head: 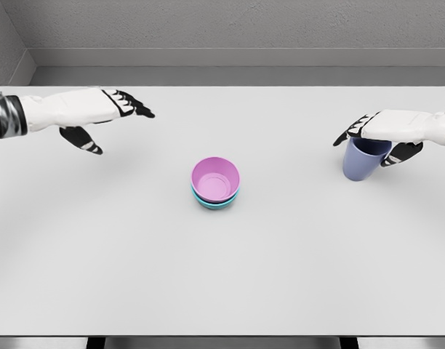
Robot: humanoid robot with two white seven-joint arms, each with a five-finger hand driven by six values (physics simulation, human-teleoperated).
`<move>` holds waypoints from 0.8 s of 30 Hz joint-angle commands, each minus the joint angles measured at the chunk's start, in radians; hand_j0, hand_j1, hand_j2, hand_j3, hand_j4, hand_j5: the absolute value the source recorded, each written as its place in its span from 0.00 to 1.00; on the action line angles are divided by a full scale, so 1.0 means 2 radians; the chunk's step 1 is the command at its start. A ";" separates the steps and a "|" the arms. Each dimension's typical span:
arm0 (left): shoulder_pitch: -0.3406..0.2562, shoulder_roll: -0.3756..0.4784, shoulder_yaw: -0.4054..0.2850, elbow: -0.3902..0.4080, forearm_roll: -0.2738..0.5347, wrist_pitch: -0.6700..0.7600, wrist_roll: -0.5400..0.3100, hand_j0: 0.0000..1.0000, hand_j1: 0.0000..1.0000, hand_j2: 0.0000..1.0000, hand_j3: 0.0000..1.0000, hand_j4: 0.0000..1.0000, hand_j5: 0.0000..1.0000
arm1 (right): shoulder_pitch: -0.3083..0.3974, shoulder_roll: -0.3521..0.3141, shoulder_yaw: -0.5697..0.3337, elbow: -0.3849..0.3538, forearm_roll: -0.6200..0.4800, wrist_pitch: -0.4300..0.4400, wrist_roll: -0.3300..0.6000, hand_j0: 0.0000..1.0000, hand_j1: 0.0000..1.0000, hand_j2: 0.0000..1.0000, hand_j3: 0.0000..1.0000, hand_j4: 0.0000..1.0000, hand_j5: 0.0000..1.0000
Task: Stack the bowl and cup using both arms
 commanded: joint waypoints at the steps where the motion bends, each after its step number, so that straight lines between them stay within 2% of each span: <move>1: 0.000 0.001 0.002 0.002 0.003 0.001 0.000 1.00 1.00 1.00 1.00 1.00 1.00 | 0.000 0.000 0.001 0.000 -0.002 0.001 0.000 0.82 0.82 0.82 0.82 0.82 0.82; 5: 0.000 0.001 0.003 0.002 0.003 0.001 0.000 1.00 1.00 1.00 1.00 1.00 1.00 | 0.000 0.002 0.001 0.000 -0.002 0.001 0.000 0.82 0.82 0.82 0.82 0.82 0.82; 7: 0.000 0.001 0.002 0.002 0.003 0.001 0.000 1.00 1.00 1.00 1.00 1.00 1.00 | 0.000 0.001 0.001 0.000 -0.002 0.001 0.000 0.76 0.76 0.76 0.76 0.76 0.76; 15: 0.001 -0.002 0.002 0.002 0.003 0.001 0.000 1.00 1.00 1.00 1.00 1.00 1.00 | -0.002 0.001 -0.003 0.000 -0.003 0.001 0.000 0.76 0.76 0.76 0.76 0.76 0.76; 16: 0.001 -0.002 0.002 0.002 0.003 0.001 0.000 1.00 1.00 1.00 1.00 1.00 1.00 | -0.002 0.000 -0.004 0.001 -0.004 0.001 0.000 0.73 0.73 0.73 0.73 0.73 0.73; 24: 0.001 0.000 0.002 0.002 0.003 0.001 0.001 1.00 1.00 1.00 1.00 1.00 1.00 | -0.002 -0.001 -0.008 0.001 -0.009 0.001 0.000 0.70 0.70 0.70 0.70 0.70 0.70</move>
